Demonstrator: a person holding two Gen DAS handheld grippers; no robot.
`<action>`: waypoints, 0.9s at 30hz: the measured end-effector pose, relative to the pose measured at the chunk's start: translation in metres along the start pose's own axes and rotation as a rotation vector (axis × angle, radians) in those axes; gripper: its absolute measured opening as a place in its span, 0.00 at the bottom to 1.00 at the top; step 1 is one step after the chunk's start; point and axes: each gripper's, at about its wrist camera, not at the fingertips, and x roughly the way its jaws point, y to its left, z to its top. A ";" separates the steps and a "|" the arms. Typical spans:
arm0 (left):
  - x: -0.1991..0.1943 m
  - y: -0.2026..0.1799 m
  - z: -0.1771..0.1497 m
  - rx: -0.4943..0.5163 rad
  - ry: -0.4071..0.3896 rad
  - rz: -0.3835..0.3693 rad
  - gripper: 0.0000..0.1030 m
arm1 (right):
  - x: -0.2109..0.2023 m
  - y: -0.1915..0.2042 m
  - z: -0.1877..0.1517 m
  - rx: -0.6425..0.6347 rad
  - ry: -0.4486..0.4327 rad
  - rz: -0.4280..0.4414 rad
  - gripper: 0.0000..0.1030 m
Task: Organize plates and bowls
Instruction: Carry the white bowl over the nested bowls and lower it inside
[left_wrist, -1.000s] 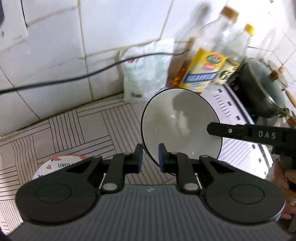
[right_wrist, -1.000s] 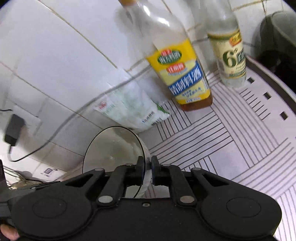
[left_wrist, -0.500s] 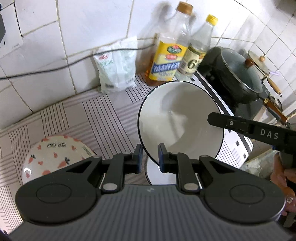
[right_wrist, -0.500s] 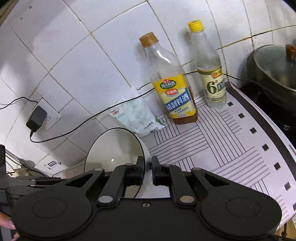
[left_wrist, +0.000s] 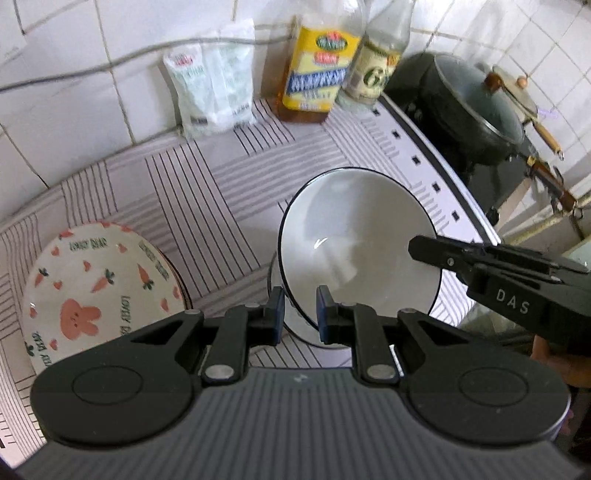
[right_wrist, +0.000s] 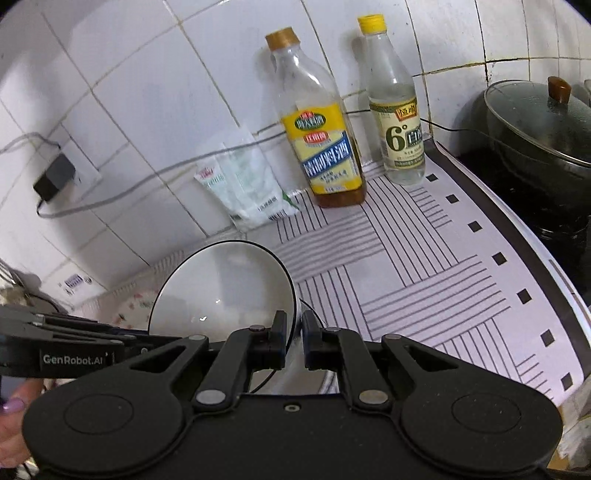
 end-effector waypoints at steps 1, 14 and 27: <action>0.004 0.000 0.000 -0.003 0.015 -0.001 0.16 | 0.001 0.001 -0.001 -0.013 0.004 -0.011 0.11; 0.026 -0.006 -0.006 -0.007 0.095 0.043 0.16 | 0.015 0.026 -0.012 -0.219 0.005 -0.165 0.10; 0.038 -0.003 -0.004 -0.008 0.150 0.032 0.18 | 0.030 0.041 -0.025 -0.447 -0.018 -0.235 0.08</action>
